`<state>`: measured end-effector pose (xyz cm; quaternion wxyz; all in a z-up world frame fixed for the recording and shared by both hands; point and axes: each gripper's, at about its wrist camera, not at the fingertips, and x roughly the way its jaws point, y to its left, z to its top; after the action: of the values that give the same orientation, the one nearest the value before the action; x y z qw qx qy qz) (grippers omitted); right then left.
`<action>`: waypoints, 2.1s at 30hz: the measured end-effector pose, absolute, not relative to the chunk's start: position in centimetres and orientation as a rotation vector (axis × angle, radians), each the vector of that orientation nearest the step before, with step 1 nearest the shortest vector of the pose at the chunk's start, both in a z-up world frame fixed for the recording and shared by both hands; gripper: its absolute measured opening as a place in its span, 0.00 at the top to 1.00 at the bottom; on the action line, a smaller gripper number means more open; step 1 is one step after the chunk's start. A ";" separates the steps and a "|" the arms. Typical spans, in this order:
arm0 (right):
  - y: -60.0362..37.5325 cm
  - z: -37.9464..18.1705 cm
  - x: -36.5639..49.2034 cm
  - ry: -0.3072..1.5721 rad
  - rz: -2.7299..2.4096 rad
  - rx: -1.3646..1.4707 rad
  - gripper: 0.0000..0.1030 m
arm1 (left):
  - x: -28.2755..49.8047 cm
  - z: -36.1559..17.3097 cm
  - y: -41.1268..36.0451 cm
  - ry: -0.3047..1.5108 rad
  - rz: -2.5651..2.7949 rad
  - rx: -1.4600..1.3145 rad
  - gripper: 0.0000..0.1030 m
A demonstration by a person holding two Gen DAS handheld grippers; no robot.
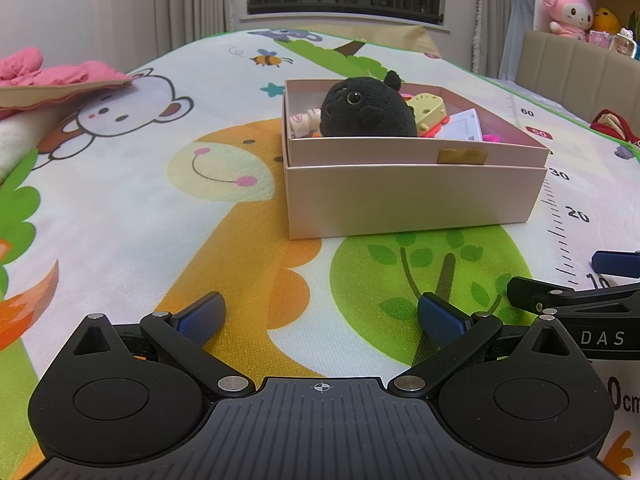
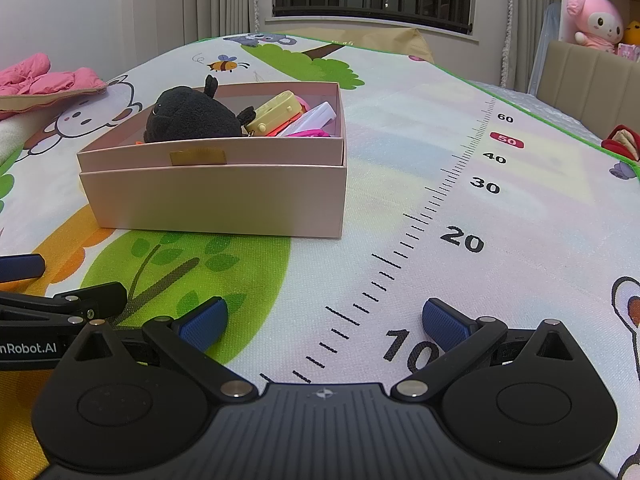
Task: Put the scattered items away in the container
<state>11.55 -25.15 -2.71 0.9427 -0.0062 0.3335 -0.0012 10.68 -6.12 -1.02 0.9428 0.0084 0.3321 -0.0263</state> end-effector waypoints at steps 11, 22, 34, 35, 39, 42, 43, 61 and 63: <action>-25.1 -2.7 11.5 0.680 -0.003 -0.013 0.00 | 10.7 -1.0 -6.1 0.677 -0.054 0.017 0.00; -25.2 -2.8 11.5 0.679 -0.003 -0.014 0.00 | 10.7 -1.0 -6.1 0.677 -0.055 0.014 0.00; -25.1 -2.7 11.5 0.679 -0.003 -0.015 0.00 | 10.4 -0.6 -5.9 0.727 -0.060 -0.002 0.00; -25.1 -2.7 11.5 0.679 -0.003 -0.014 0.00 | 10.3 -0.6 -6.0 0.728 -0.061 0.003 0.00; -25.1 -2.7 11.5 0.679 -0.003 -0.014 0.00 | 10.3 -0.6 -5.7 0.741 -0.069 0.002 0.00; -25.1 -2.7 11.5 0.679 -0.003 -0.015 0.00 | 10.3 -0.7 -5.7 0.736 -0.070 0.002 0.00; -25.1 -2.7 11.5 0.679 -0.003 -0.015 0.00 | 10.1 -0.8 -5.7 0.727 -0.069 -0.001 0.00; -25.1 -2.7 11.5 0.679 -0.003 -0.015 0.00 | 10.2 -0.9 -5.6 0.716 -0.054 -0.022 0.00; -25.1 -2.7 11.5 0.679 -0.003 -0.014 0.00 | 10.2 -0.8 -5.6 0.717 -0.056 -0.017 0.00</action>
<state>11.52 -25.14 -2.74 0.9429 -0.0071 0.3330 -0.0013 10.19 -5.57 -0.83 0.9361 -0.0082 0.3506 -0.0276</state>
